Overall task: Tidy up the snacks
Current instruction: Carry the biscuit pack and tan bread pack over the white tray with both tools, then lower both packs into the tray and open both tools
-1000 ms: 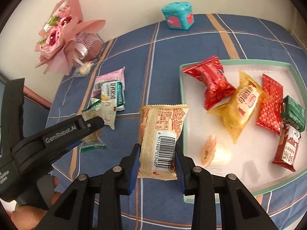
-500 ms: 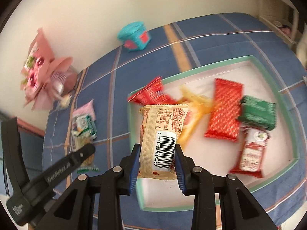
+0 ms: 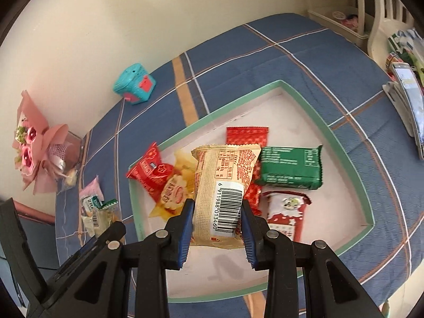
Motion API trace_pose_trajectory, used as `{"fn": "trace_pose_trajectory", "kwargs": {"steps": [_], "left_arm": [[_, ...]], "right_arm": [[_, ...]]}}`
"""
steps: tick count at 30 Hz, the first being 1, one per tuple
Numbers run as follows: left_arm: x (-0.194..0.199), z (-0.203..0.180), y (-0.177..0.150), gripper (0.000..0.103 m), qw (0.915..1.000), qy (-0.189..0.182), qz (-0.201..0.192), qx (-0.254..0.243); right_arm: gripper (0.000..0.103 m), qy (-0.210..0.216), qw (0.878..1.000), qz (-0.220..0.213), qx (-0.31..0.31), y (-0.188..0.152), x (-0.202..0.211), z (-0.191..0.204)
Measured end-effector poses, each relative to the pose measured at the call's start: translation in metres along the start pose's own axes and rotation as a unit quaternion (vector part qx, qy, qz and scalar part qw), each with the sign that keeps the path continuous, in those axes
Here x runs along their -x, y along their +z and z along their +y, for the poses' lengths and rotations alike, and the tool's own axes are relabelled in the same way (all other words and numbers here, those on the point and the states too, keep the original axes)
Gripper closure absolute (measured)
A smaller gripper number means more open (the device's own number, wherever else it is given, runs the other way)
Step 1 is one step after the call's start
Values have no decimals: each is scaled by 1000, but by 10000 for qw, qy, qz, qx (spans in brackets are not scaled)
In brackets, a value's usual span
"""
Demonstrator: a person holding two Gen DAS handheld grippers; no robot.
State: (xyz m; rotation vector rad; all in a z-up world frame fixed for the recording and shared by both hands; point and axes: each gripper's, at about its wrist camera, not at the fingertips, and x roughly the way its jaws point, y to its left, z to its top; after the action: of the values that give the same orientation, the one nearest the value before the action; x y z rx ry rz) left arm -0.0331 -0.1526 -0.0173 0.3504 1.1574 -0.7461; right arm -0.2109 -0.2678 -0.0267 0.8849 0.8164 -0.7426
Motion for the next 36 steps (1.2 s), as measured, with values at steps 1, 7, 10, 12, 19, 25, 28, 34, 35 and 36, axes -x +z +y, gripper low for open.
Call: {"fn": "trace_pose_trajectory", "kwargs": {"steps": [1, 7, 10, 12, 19, 25, 28, 34, 35, 36], "left_arm": [[-2, -3, 1, 52, 10000, -3, 5, -46], [-14, -9, 3, 52, 9999, -7, 95, -90], [-18, -11, 4, 52, 9999, -14, 81, -103], [-21, -13, 5, 52, 9999, -17, 64, -113], [-27, -17, 8, 52, 9999, -93, -1, -144], [-30, -15, 9, 52, 9999, -135, -51, -75], [-31, -16, 10, 52, 9998, -182, -98, -68], [-38, -18, 11, 52, 9997, -232, -70, -40], [-39, -18, 12, 52, 9997, -233, -86, -42], [-39, -18, 13, 51, 9997, -234, -98, -40]], "right_arm": [[67, -8, 10000, 5, 1, 0, 0, -1], [67, -24, 10000, 54, 74, 0, -3, 1], [67, -27, 9999, 62, 134, -1, -4, 4], [67, -29, 9998, 75, 160, -2, -5, 5], [67, -53, 9997, 116, 199, -2, -7, 6], [67, -48, 9997, 190, 155, 0, -15, 3], [67, -92, 9997, 155, 177, 2, -17, 1], [67, -134, 9997, 94, 200, 8, -24, -1], [67, -136, 9997, 88, 203, 9, -25, -1], [67, -141, 9997, 85, 202, 10, -27, -2]]}}
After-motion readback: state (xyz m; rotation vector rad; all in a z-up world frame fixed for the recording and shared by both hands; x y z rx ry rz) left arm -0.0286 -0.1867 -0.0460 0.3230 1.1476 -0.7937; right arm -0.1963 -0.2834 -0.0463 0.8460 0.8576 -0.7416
